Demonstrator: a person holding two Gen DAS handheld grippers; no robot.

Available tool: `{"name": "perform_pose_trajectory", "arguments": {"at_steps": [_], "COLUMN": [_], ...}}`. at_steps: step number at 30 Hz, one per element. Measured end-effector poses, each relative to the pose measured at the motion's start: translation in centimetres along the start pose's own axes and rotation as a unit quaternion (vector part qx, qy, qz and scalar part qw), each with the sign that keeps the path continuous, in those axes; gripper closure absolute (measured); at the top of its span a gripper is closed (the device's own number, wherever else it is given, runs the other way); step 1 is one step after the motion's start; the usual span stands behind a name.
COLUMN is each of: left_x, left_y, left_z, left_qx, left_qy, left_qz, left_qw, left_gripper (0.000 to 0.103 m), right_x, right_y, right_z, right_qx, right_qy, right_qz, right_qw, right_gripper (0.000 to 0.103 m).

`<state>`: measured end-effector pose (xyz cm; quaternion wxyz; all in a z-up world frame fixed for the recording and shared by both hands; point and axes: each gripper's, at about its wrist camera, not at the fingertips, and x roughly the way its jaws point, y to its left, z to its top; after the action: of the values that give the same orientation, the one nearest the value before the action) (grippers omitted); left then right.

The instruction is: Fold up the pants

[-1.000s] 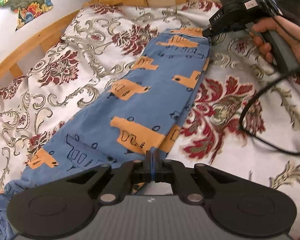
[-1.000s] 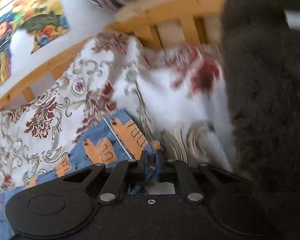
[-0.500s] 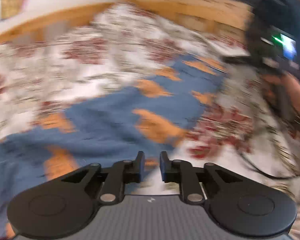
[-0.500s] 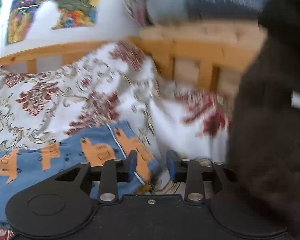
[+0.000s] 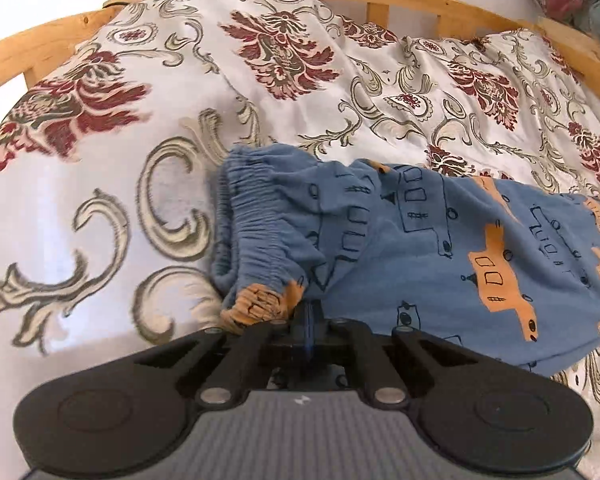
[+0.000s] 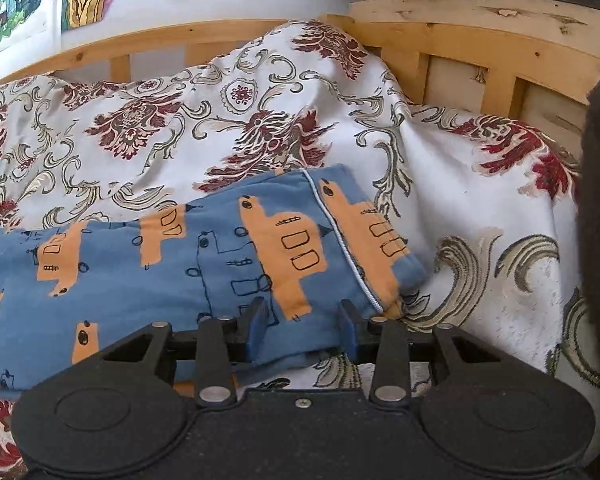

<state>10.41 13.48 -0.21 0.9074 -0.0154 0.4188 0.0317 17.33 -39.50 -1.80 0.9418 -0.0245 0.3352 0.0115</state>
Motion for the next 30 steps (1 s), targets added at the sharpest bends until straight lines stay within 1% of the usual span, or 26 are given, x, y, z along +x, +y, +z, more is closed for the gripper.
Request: {"name": "perform_pose_trajectory", "arguments": {"at_steps": [1, 2, 3, 4, 5, 6, 8, 9, 10, 11, 12, 14, 15, 17, 19, 22, 25, 28, 30], "left_x": [-0.3, -0.9, -1.3, -2.1, -2.6, -3.1, -3.8, -3.8, -3.7, -3.6, -3.3, -2.7, -2.6, -1.7, -0.2, 1.7, 2.9, 3.9, 4.4], "left_y": [-0.1, -0.4, -0.6, -0.9, -0.9, -0.7, -0.7, -0.8, -1.0, -1.1, -1.0, -0.5, -0.3, 0.6, 1.2, 2.1, 2.5, 2.5, 2.3], "left_z": [0.1, 0.2, 0.3, 0.6, 1.1, 1.3, 2.6, 3.5, 4.6, 5.6, 6.7, 8.6, 9.2, 10.2, 10.8, 10.8, 11.0, 11.5, 11.7], "left_qx": [0.003, 0.011, 0.025, 0.039, 0.048, 0.053, 0.071, 0.089, 0.107, 0.125, 0.143, 0.166, 0.17, 0.173, 0.178, 0.182, 0.202, 0.224, 0.238], "left_qy": [0.001, -0.001, -0.011, -0.024, -0.037, -0.046, -0.061, -0.067, -0.074, -0.081, -0.08, -0.066, -0.058, -0.036, -0.005, 0.028, 0.046, 0.069, 0.083], "left_qz": [0.002, 0.004, 0.009, 0.014, 0.009, -0.001, -0.013, -0.004, 0.012, 0.024, 0.025, 0.014, 0.007, -0.02, -0.048, -0.059, -0.07, -0.096, -0.103], "left_qw": [1.0, 0.9999, 0.9996, 0.9989, 0.9981, 0.9975, 0.9955, 0.9938, 0.9914, 0.9886, 0.9861, 0.9838, 0.9836, 0.9841, 0.9829, 0.9811, 0.9758, 0.9674, 0.9621], "left_gripper": [0.1, 0.099, 0.095, 0.089, 0.079, 0.071, 0.069, 0.065, 0.061, 0.055, 0.052, 0.051, 0.045, 0.039, 0.039, 0.039, 0.039, 0.035, 0.035], "right_x": [-0.2, -0.7, -1.2, -2.1, -2.7, -3.5, -4.5, -4.6, -4.5, -4.2, -3.7, -3.0, -2.5, -1.7, -0.3, 1.9, 3.6, 5.0, 6.2], "right_y": [0.4, 0.9, 1.5, 2.1, 2.9, 4.0, 6.2, 7.4, 8.6, 9.9, 11.6, 15.0, 16.9, 19.9, 22.5, 25.4, 27.6, 28.5, 29.1], "right_z": [0.0, 0.1, 0.1, 0.1, 0.2, 0.5, 1.5, 2.4, 3.2, 4.2, 5.4, 7.2, 8.2, 9.7, 10.9, 11.9, 12.5, 12.4, 12.2], "right_qx": [-0.009, -0.018, -0.032, -0.051, -0.07, -0.087, -0.115, -0.127, -0.137, -0.15, -0.166, -0.198, -0.213, -0.227, -0.234, -0.254, -0.276, -0.284, -0.286], "right_qy": [0.001, 0.001, -0.002, -0.008, -0.012, -0.018, -0.026, -0.023, -0.018, -0.014, -0.007, 0.009, 0.013, 0.021, 0.035, 0.053, 0.076, 0.098, 0.121], "right_qz": [-0.01, -0.02, -0.026, -0.019, -0.004, 0.017, 0.077, 0.117, 0.153, 0.188, 0.23, 0.288, 0.315, 0.352, 0.394, 0.43, 0.458, 0.474, 0.479], "right_qw": [1.0, 1.0, 0.999, 0.998, 0.997, 0.996, 0.99, 0.985, 0.979, 0.971, 0.959, 0.937, 0.925, 0.908, 0.888, 0.865, 0.841, 0.828, 0.821], "right_gripper": [0.063, 0.06, 0.059, 0.058, 0.054, 0.052, 0.042, 0.04, 0.038, 0.038, 0.038, 0.035, 0.035, 0.035, 0.035, 0.035, 0.035, 0.035, 0.035]}}
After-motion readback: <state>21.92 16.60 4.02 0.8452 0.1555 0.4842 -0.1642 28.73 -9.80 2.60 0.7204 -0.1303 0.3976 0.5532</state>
